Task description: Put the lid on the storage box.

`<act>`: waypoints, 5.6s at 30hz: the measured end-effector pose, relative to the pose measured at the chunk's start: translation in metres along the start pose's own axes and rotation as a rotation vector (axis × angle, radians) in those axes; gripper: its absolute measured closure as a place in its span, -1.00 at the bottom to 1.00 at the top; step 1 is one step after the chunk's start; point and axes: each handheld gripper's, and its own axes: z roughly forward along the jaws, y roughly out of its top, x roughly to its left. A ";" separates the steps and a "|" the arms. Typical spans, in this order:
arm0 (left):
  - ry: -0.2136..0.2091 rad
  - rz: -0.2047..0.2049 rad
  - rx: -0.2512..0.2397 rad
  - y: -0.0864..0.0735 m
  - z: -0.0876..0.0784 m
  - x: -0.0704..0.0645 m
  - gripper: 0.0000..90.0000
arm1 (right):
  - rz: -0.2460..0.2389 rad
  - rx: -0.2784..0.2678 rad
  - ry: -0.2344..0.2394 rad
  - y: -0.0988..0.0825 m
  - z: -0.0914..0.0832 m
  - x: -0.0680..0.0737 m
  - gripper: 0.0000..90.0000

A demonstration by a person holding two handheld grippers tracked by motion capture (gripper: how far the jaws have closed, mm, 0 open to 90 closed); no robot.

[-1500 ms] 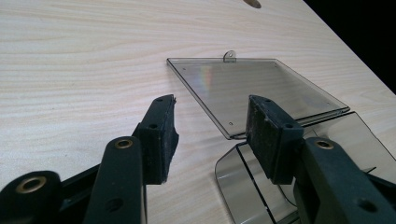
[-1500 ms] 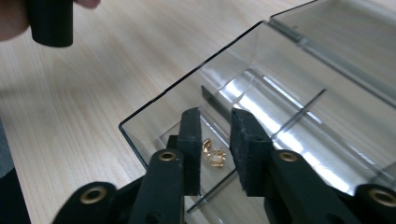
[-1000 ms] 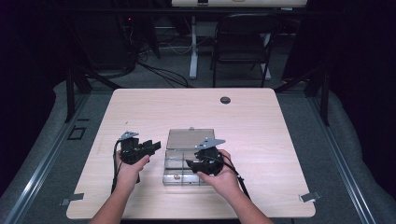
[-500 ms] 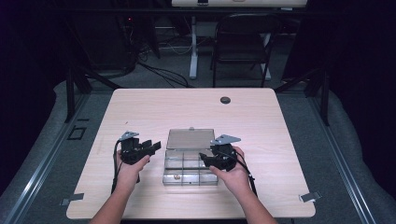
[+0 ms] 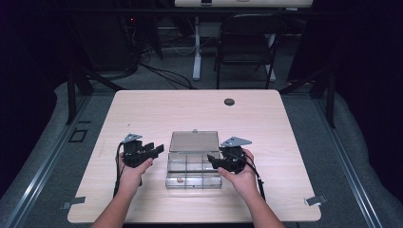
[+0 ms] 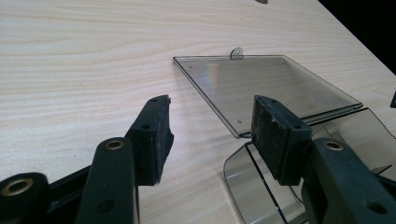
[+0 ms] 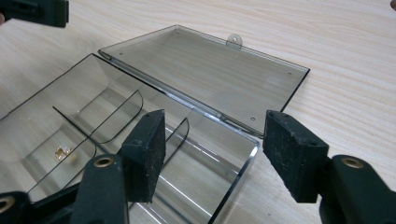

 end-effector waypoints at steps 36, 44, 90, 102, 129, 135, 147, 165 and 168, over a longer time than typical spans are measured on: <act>-0.011 0.004 -0.014 0.000 0.001 -0.002 -0.02 | 0.088 0.000 -0.051 0.013 0.005 -0.026 0.19; -0.028 0.018 -0.014 0.000 0.003 -0.003 -0.03 | 0.103 0.033 -0.059 0.030 0.014 -0.038 0.21; -0.022 -0.022 0.120 0.032 0.052 -0.009 0.18 | 0.229 0.151 -0.006 0.044 0.056 -0.058 0.12; -0.011 -0.035 0.160 0.036 0.064 -0.008 0.18 | 0.250 0.157 0.009 0.039 0.059 -0.058 0.10; -0.018 -0.048 0.217 0.032 0.079 -0.010 0.13 | 0.314 0.202 0.058 0.031 0.067 -0.059 0.01; -0.013 -0.046 0.233 0.029 0.081 -0.009 0.13 | 0.327 0.210 0.063 0.031 0.069 -0.060 0.00; -0.038 -0.060 0.240 0.028 0.082 -0.008 0.02 | 0.399 0.219 0.099 0.028 0.072 -0.066 -0.03; -0.039 -0.064 0.234 0.028 0.083 -0.007 0.01 | 0.461 0.223 0.135 0.026 0.076 -0.068 -0.06; -0.040 -0.065 0.235 0.028 0.083 -0.007 0.01 | 0.452 0.223 0.137 0.026 0.076 -0.068 -0.06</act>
